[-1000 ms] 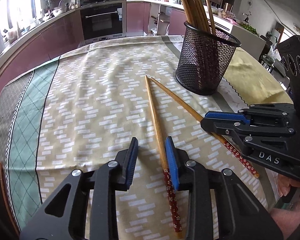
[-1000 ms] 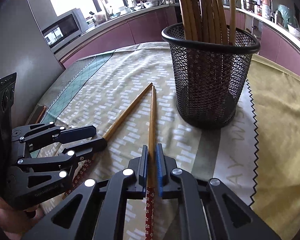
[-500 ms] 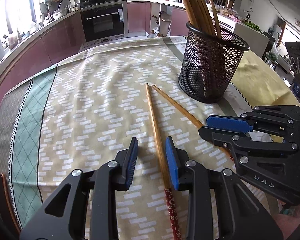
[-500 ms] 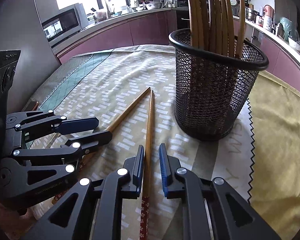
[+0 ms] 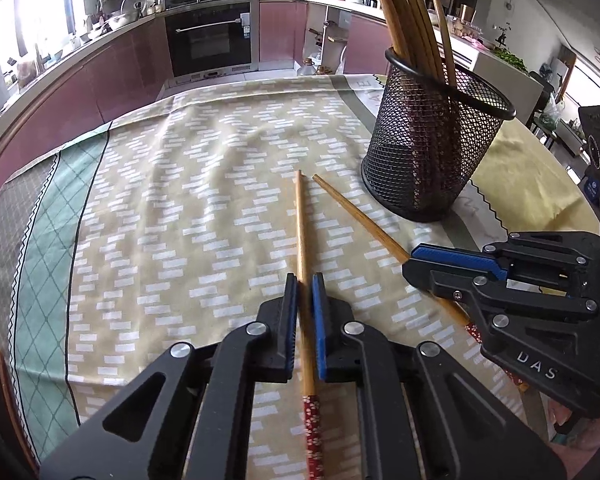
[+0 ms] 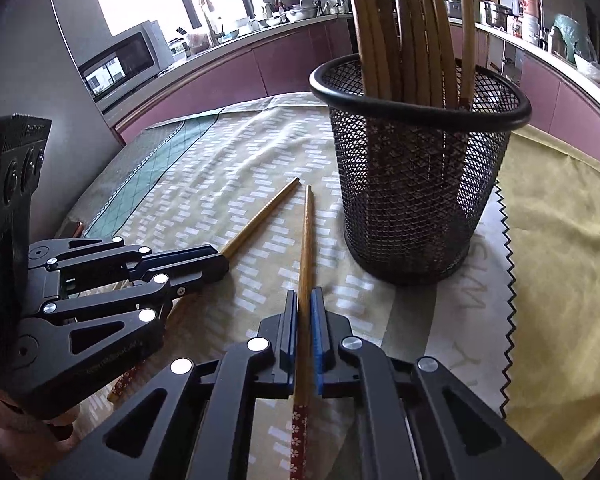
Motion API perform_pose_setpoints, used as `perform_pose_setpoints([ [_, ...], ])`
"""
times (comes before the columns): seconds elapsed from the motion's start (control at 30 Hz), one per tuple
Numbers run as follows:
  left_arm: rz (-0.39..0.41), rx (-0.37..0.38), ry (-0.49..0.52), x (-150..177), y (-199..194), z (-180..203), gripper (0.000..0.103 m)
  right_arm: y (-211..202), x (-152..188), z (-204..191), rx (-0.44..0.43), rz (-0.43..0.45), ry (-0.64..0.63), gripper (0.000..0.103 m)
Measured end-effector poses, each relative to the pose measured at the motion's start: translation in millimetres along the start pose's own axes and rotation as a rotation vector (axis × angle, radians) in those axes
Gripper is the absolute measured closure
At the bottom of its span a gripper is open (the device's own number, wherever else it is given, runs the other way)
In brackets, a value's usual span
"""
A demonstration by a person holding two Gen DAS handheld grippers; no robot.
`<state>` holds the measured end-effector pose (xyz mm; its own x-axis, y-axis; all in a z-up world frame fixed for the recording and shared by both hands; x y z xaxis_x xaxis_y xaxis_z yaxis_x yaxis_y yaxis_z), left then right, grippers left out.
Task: Organize utensils
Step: 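Lift the left tool's chopstick upright toward the holder while the right tool lifts its own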
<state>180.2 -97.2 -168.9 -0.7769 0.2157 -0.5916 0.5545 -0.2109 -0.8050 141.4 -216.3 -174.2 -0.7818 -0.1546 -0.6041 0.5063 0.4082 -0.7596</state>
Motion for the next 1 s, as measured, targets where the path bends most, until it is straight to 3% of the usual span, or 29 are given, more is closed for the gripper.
perform_pose_setpoints([
  [1.0, 0.127, 0.127, -0.039, -9, -78, 3, 0.095, -72, -5, -10, -0.151, 0.173, -0.005, 0.097],
])
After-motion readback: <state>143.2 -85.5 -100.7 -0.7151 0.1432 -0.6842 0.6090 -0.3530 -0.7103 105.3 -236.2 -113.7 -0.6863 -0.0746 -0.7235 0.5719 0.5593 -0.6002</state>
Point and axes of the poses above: each gripper's, at about its wrist camera, not at the fingertips, and y roughly the way its jaws point, z to its right, x to its underside, the point moved 6 cm from there along y, roughly the way its jaws point, and after that the axes turned 1 degree about -x, right-handed, at the moved point
